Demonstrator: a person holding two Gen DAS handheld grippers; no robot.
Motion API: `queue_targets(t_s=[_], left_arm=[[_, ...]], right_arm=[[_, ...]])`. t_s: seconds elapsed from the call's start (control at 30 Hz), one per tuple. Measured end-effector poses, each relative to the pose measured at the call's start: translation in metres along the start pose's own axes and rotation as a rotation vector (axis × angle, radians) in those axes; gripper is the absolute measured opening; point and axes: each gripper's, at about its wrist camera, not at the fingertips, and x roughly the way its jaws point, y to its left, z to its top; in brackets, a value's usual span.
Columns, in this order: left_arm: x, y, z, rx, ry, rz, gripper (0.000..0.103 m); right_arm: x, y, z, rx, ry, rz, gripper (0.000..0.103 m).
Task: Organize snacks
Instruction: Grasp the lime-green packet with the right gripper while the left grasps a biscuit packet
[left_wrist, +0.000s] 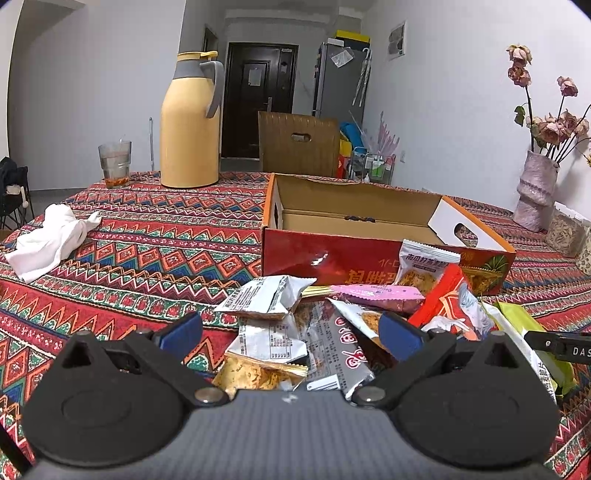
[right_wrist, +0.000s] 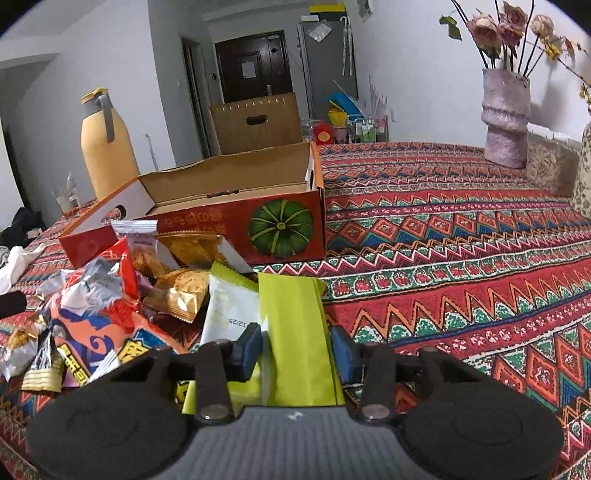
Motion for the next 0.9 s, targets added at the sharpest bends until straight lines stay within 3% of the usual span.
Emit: queue_targets(t_s=[0.37, 0.57, 0.9], left_arm=[[0.003, 0.004, 0.0, 0.008, 0.033, 0.027, 0.103], [0.011, 0.017, -0.001, 0.04, 0.098, 0.079, 0.103], [0.025, 0.028, -0.013, 0.053, 0.191, 0.074, 0.1]], right_arm=[[-0.019, 0.001, -0.004, -0.001, -0.081, -0.029, 0.032], [-0.033, -0.002, -0.001, -0.002, -0.137, -0.057, 0.032], [-0.039, -0.003, -0.001, -0.003, -0.152, -0.062, 0.032]])
